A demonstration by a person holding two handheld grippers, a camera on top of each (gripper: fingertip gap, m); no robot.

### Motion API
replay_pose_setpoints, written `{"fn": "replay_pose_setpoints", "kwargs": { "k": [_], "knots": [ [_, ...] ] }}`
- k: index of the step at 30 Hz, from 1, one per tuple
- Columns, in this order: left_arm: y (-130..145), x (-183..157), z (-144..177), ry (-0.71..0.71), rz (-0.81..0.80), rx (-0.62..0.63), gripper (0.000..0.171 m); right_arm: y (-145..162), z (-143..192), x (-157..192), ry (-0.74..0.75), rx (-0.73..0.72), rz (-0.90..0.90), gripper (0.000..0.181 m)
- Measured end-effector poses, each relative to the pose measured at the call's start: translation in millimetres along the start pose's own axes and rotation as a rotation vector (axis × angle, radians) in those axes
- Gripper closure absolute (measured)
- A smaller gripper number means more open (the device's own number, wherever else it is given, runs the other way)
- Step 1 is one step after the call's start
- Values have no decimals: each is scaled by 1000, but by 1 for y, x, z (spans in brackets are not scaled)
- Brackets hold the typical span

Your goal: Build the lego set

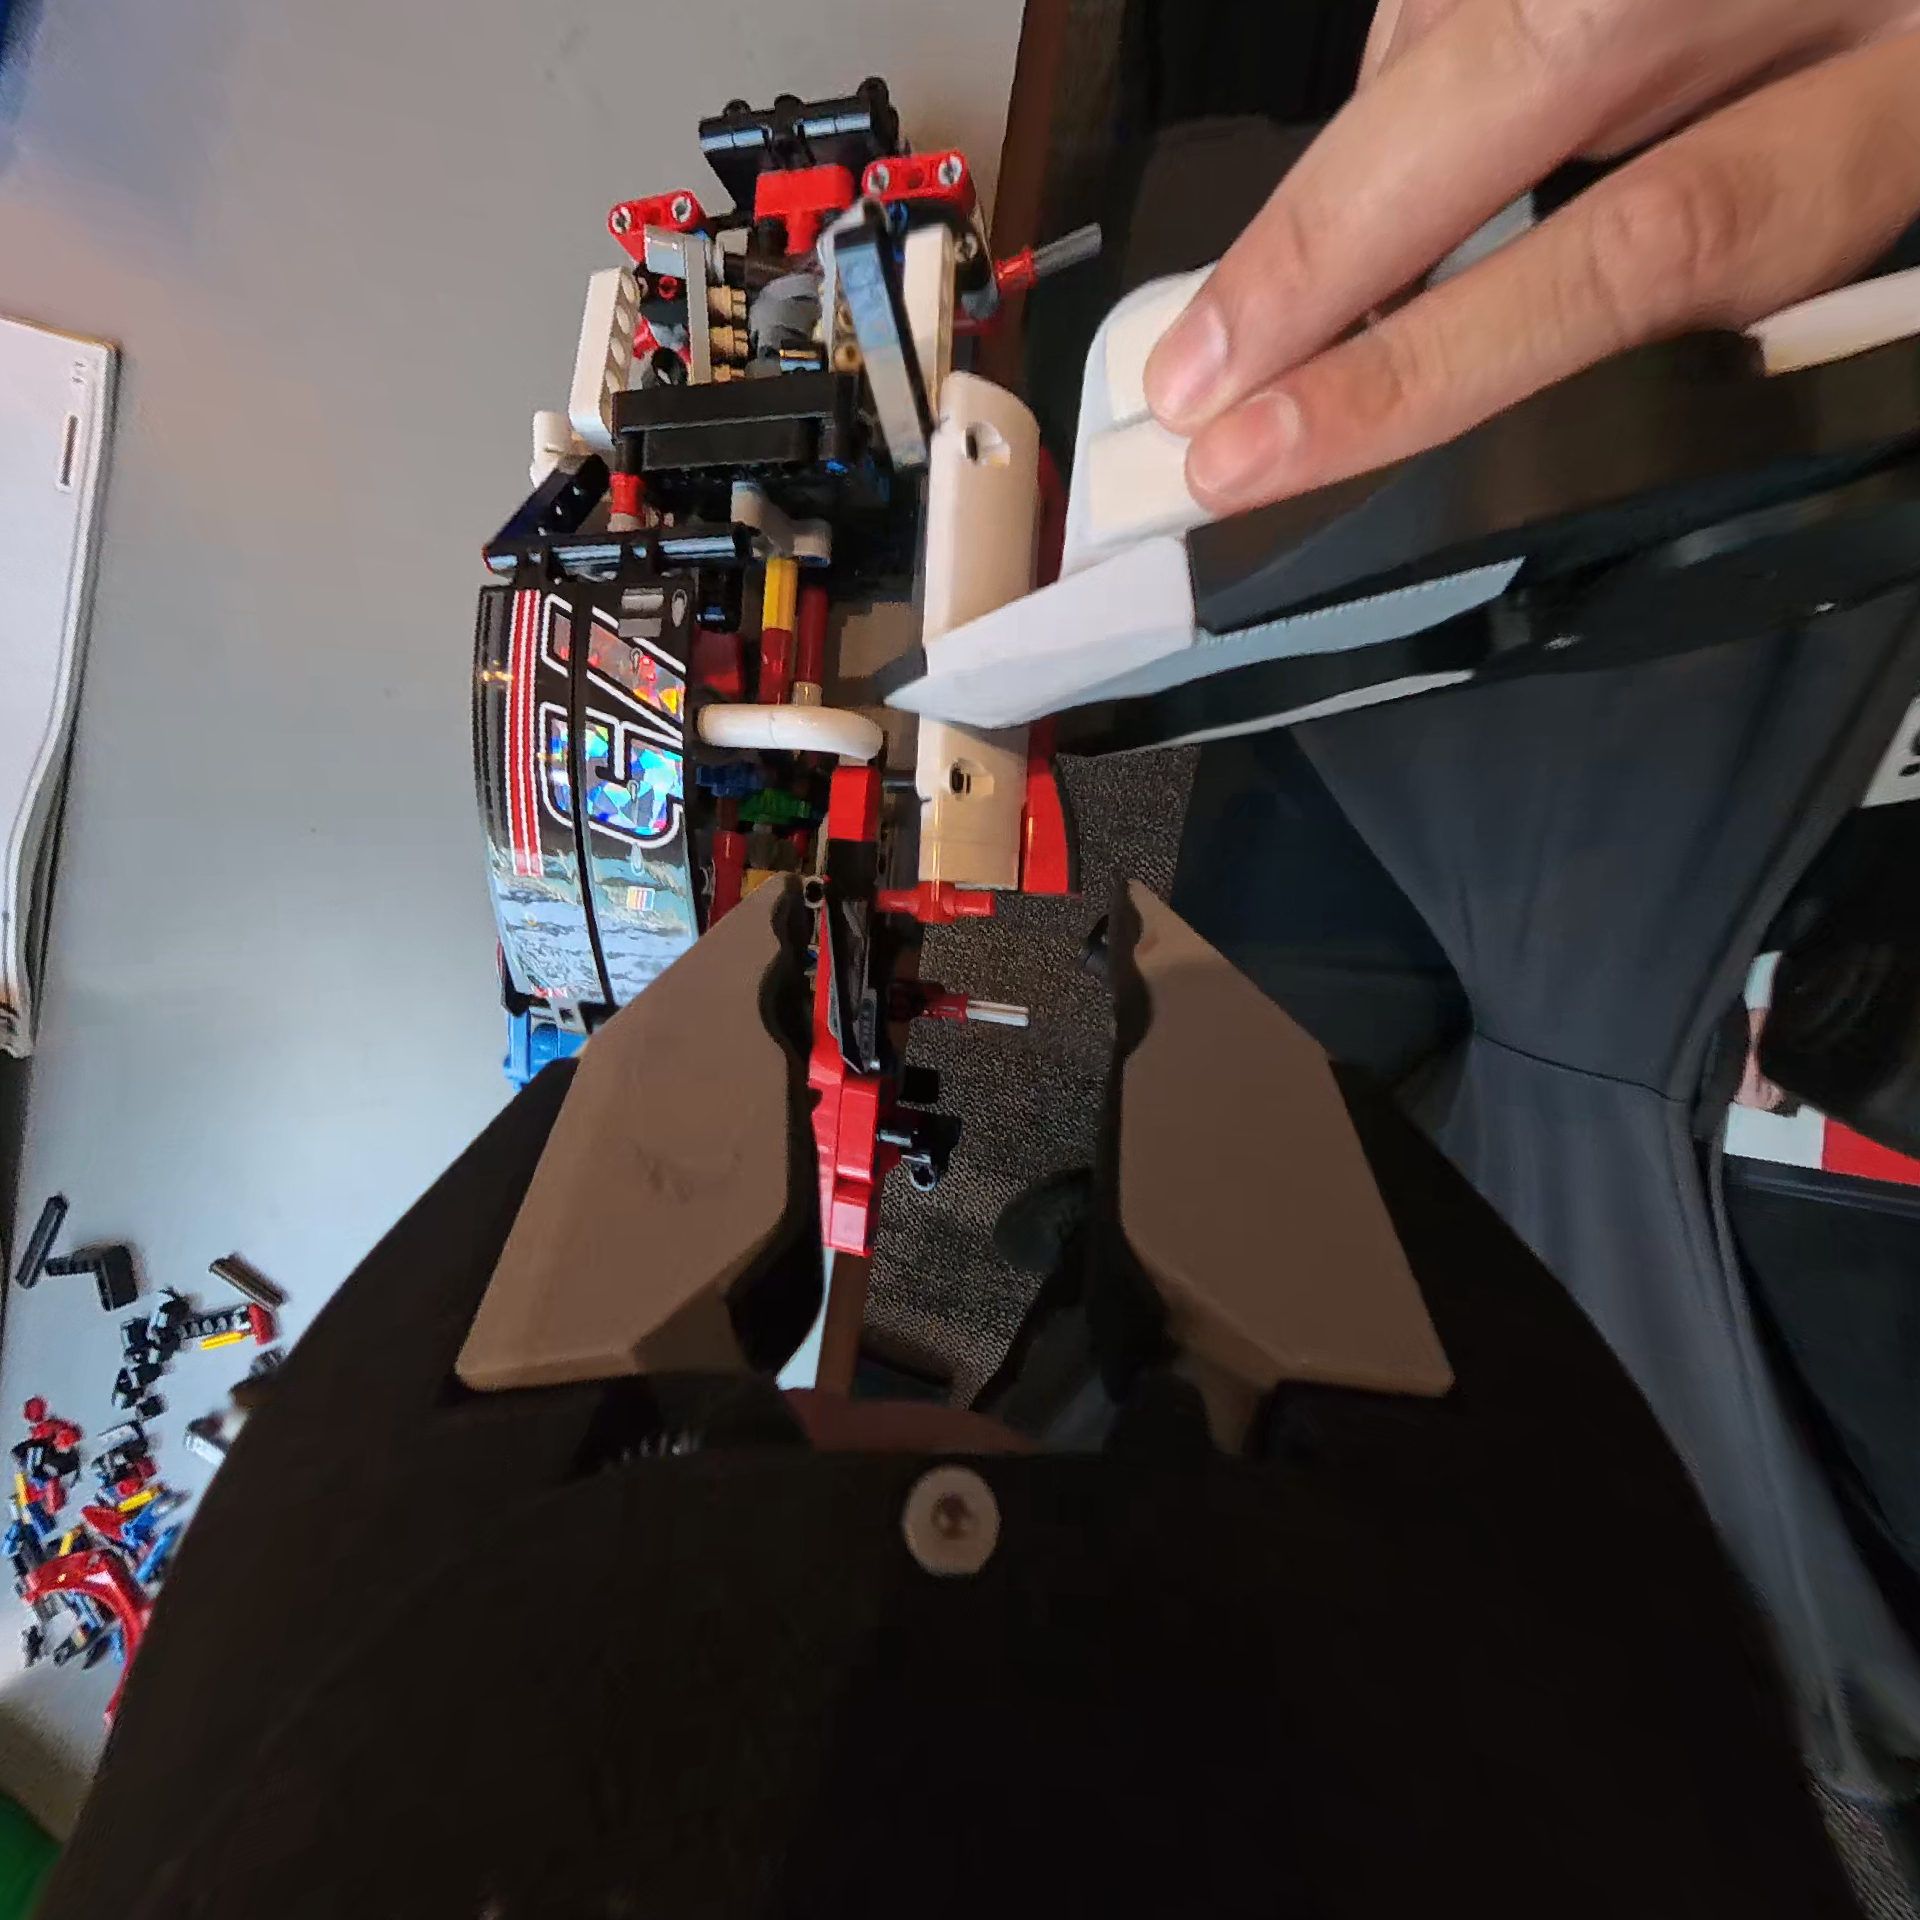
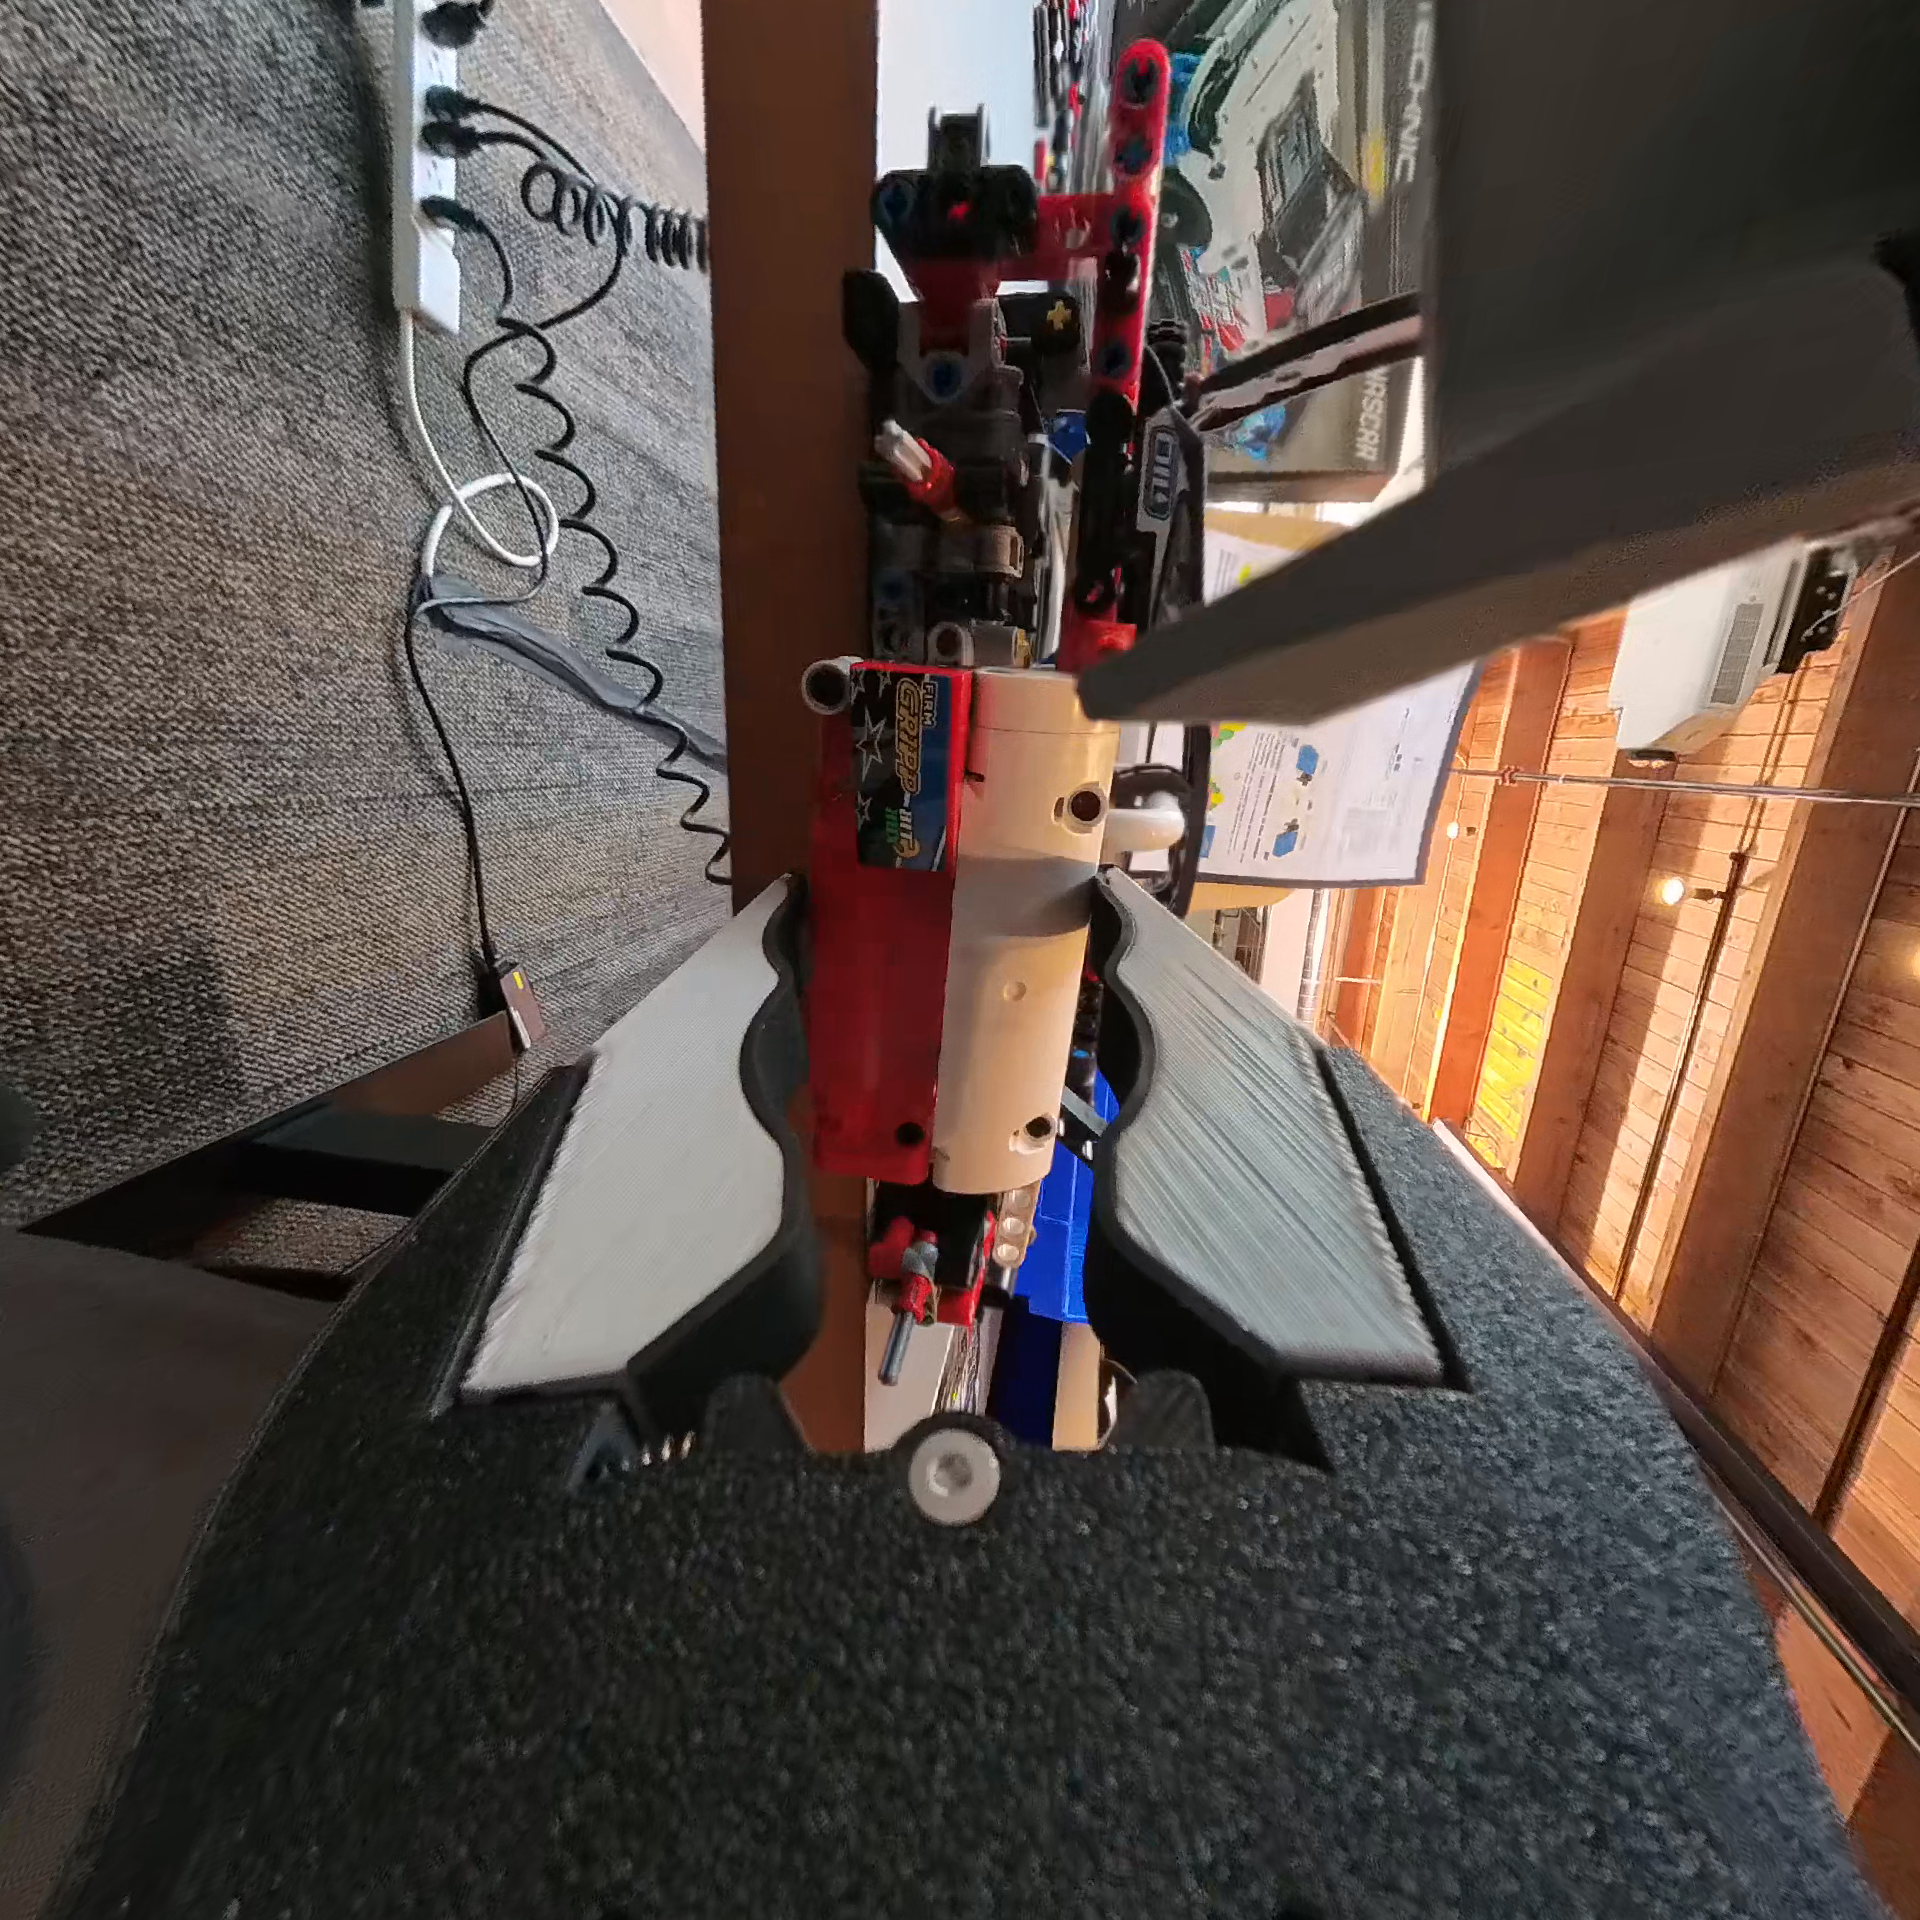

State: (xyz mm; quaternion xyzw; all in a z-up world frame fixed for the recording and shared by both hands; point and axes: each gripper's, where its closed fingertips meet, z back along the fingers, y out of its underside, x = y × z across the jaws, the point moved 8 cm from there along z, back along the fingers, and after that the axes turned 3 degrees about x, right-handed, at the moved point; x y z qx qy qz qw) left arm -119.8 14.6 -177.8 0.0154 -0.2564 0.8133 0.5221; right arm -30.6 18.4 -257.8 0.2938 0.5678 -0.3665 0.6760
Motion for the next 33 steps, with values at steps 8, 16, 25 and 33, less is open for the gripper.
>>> {"fn": "replay_pose_setpoints", "kwargs": {
  "k": [8,16,25,33],
  "knots": [
    [6,2,-13,14,18,70,114,-4,-5,4,9,16,13,130],
    [2,-1,-16,62,0,107,97,-7,-5,5,15,19,23,130],
    [-1,3,-17,108,-24,176,97,-7,-4,3,20,21,14,130],
    [5,16,-18,124,15,160,105,-6,-4,2,11,34,2,130]
  ]
}}
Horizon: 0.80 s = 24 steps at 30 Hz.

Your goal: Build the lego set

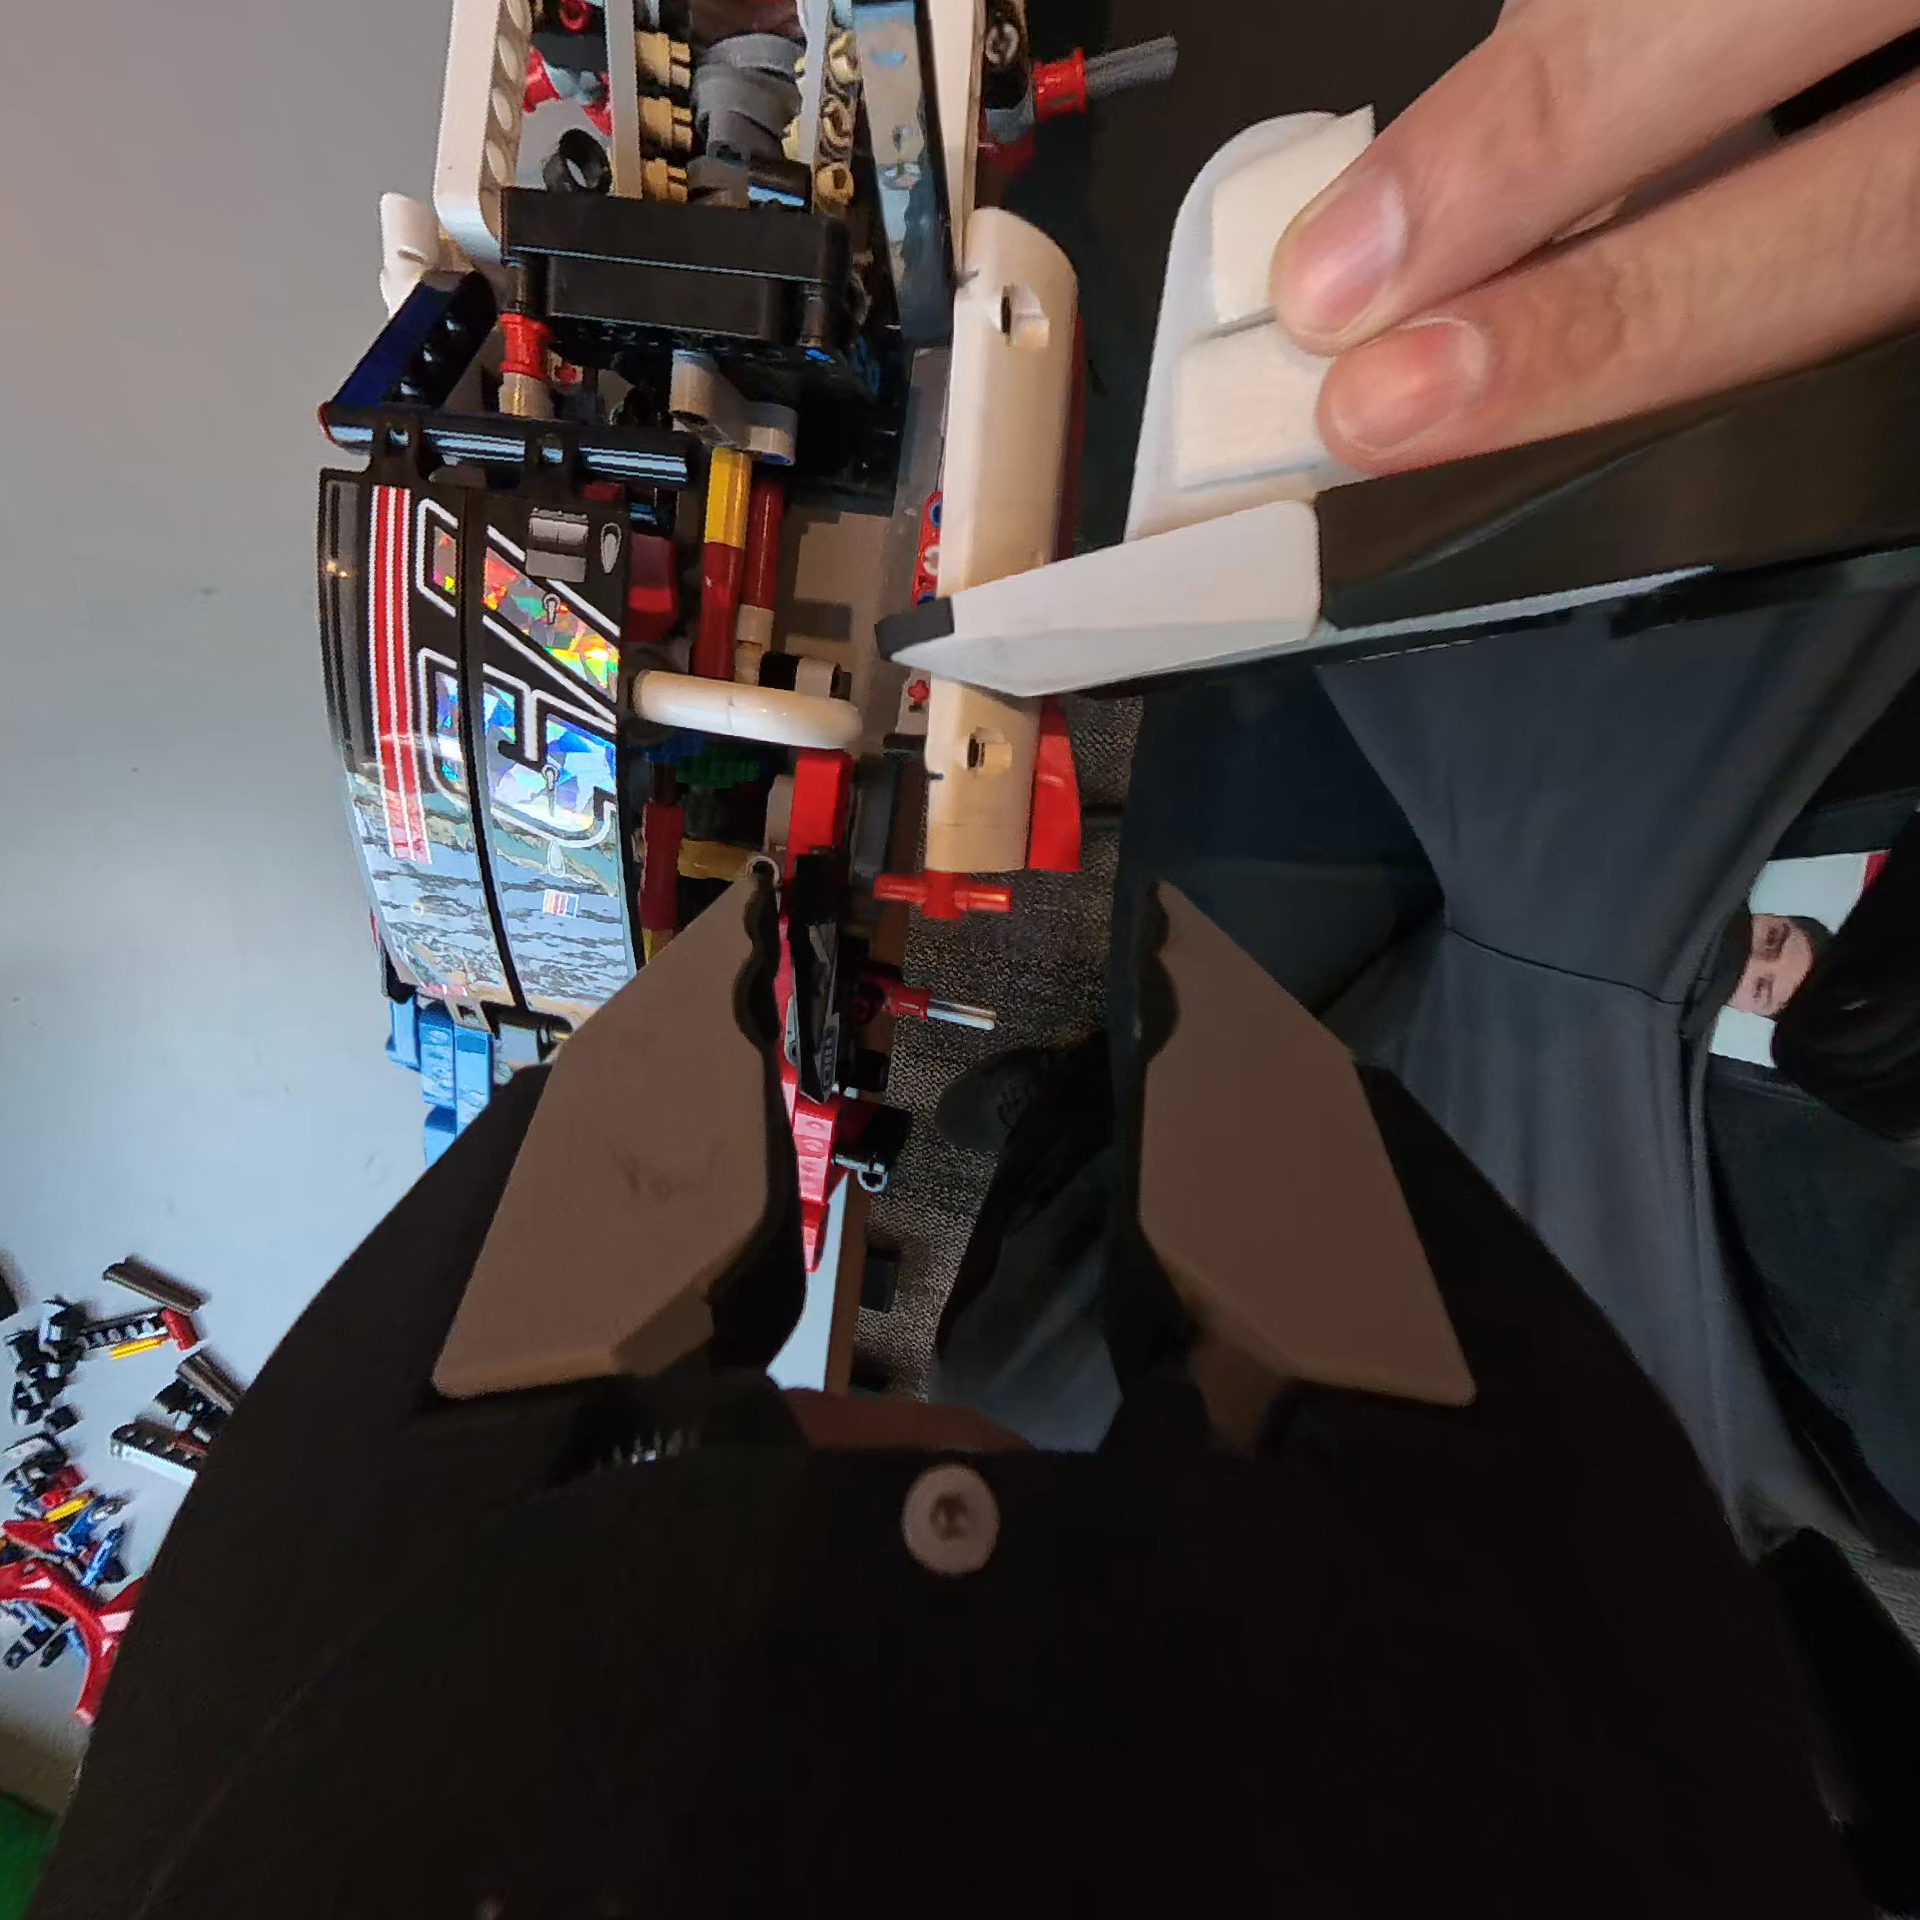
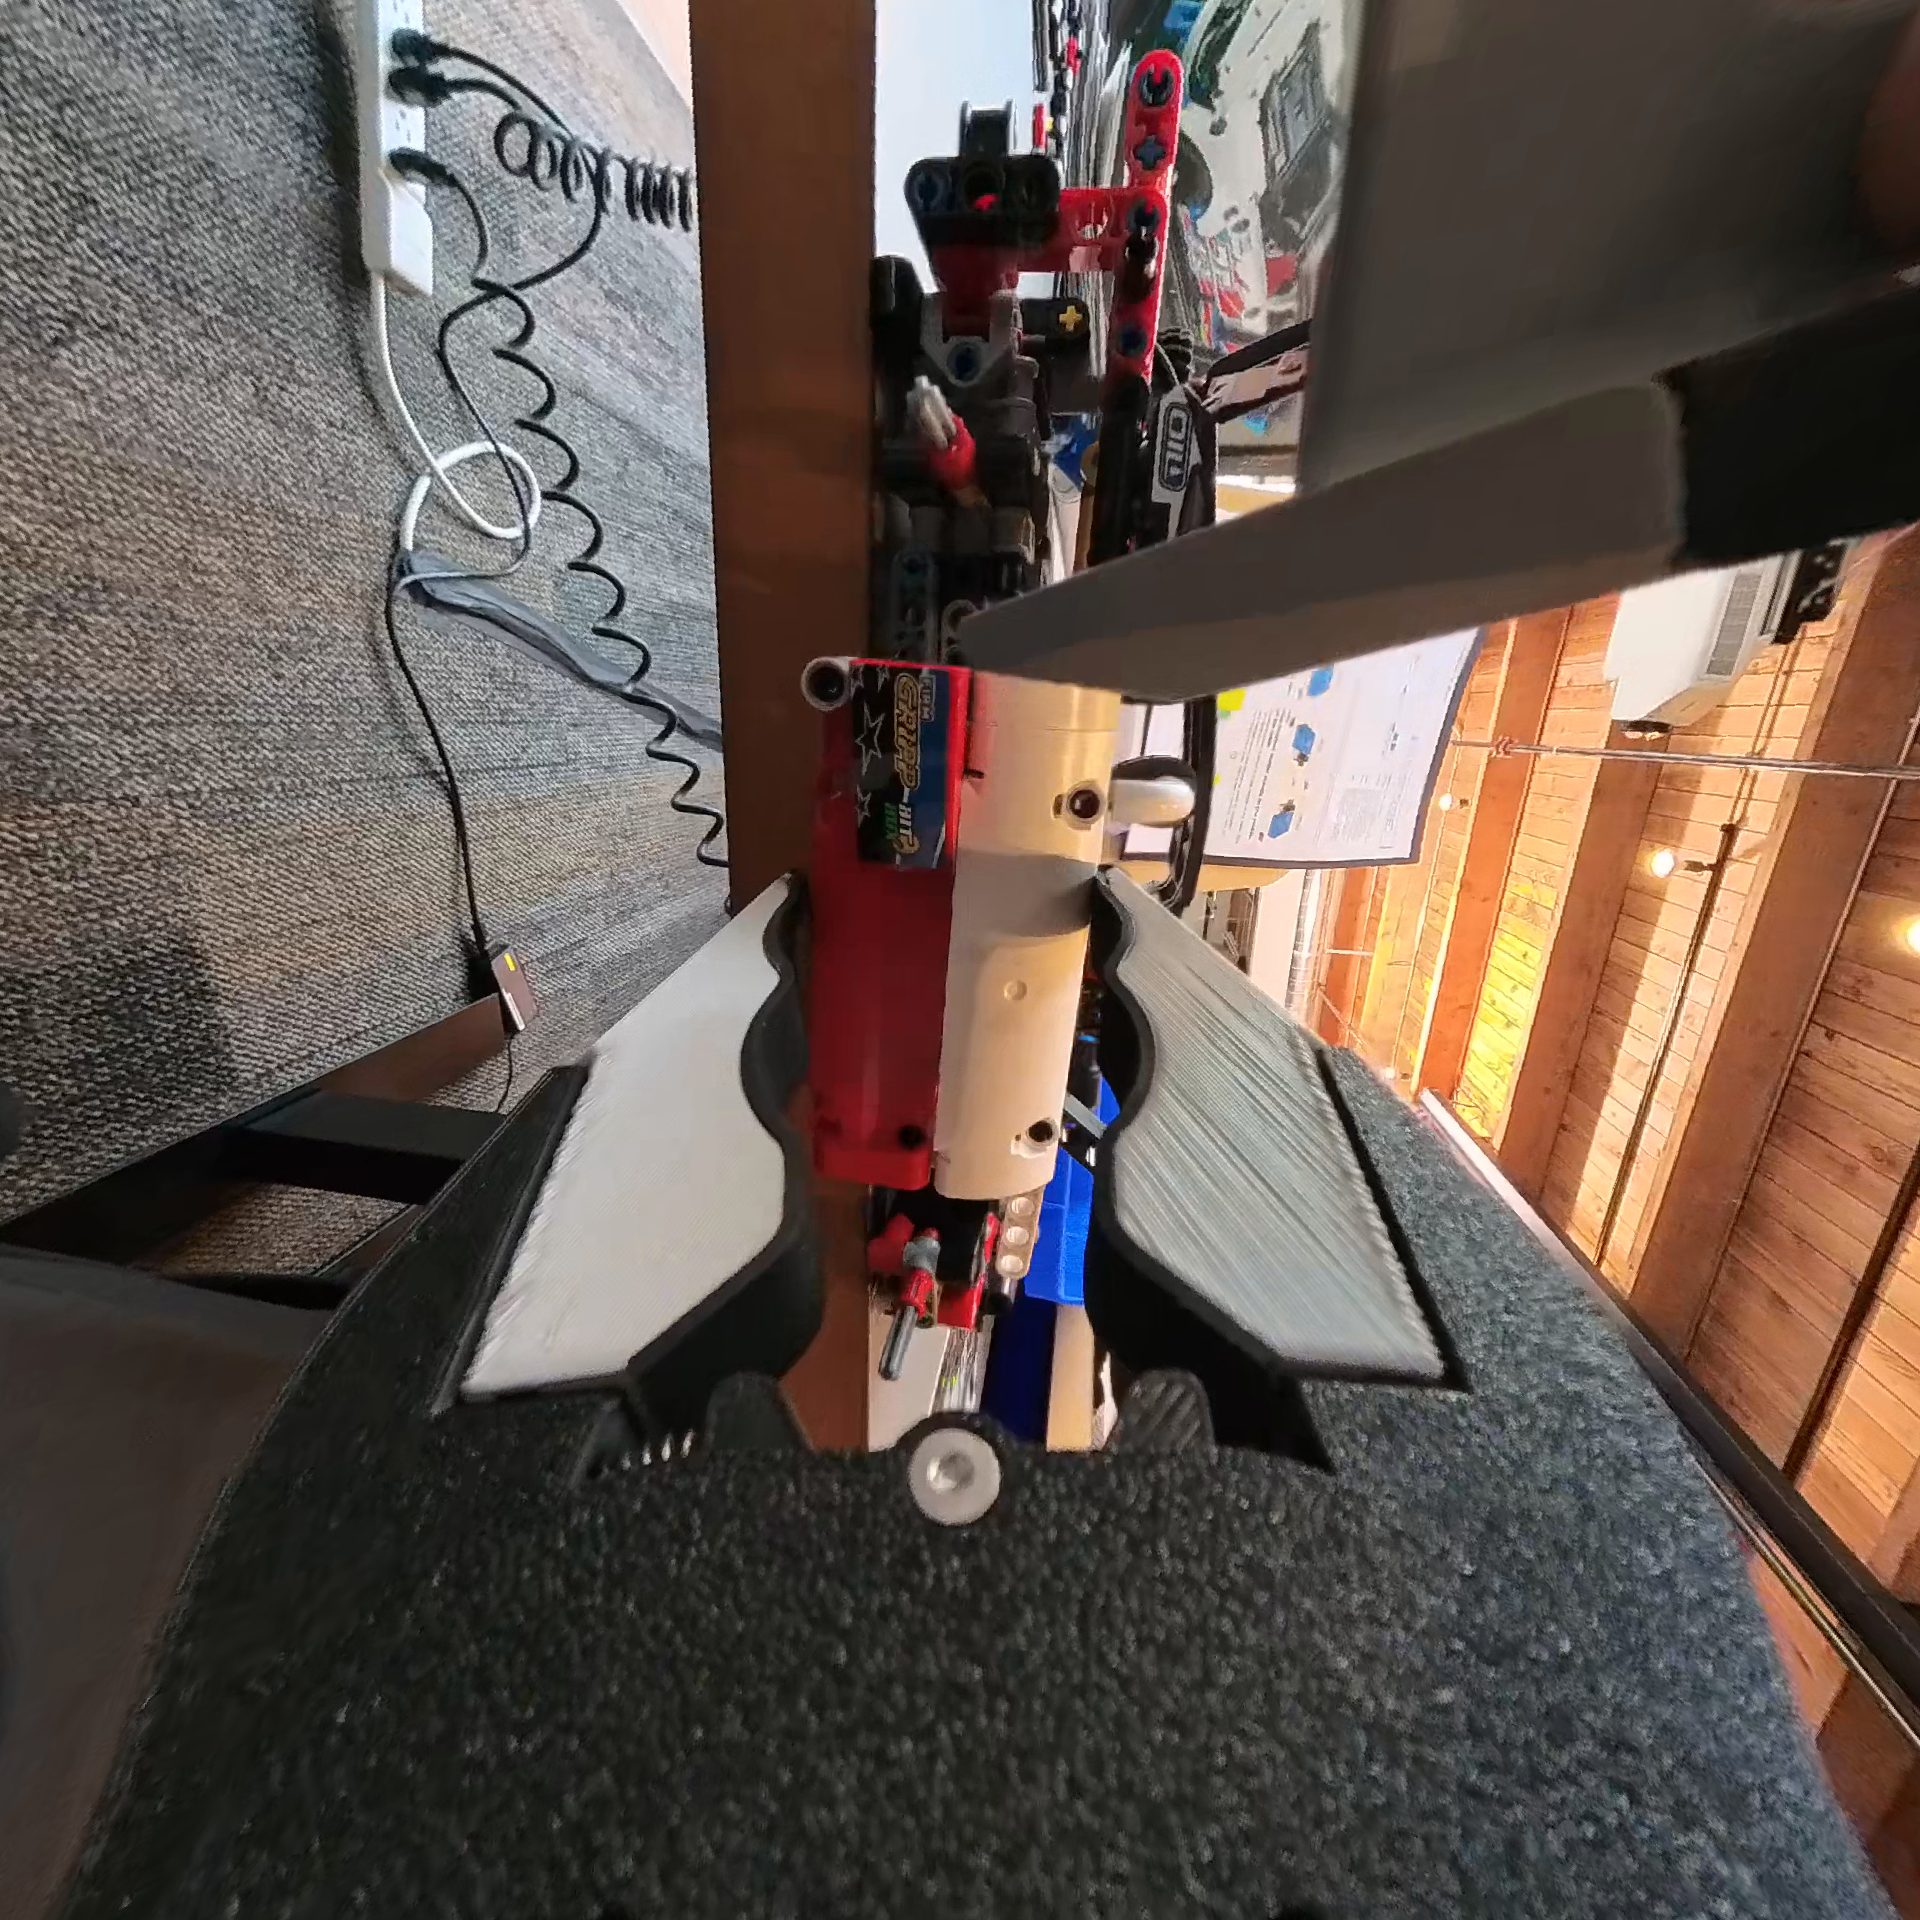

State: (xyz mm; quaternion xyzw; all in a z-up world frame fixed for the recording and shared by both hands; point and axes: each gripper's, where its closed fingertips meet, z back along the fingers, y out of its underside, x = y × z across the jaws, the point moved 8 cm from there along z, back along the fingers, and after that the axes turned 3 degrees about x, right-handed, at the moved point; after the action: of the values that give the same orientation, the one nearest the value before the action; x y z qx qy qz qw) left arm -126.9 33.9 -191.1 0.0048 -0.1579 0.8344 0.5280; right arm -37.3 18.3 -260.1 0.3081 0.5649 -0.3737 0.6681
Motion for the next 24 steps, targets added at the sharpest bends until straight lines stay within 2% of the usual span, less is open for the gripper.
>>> {"fn": "replay_pose_setpoints", "kwargs": {
  "k": [9,12,17,20,24],
  "knots": [
    [-5,-4,4,138,74,-3,87,-3,2,1,-3,2,6,130],
    [-7,-18,9,181,88,2,73,-4,6,2,9,-12,13,127],
    [-10,-33,33,205,88,-38,74,-2,16,7,8,-26,34,128],
    [-14,-32,51,173,86,-72,79,0,19,6,15,-28,31,128],
    [-14,-30,50,127,61,-27,81,-4,19,6,17,-39,32,129]
  ]
}}
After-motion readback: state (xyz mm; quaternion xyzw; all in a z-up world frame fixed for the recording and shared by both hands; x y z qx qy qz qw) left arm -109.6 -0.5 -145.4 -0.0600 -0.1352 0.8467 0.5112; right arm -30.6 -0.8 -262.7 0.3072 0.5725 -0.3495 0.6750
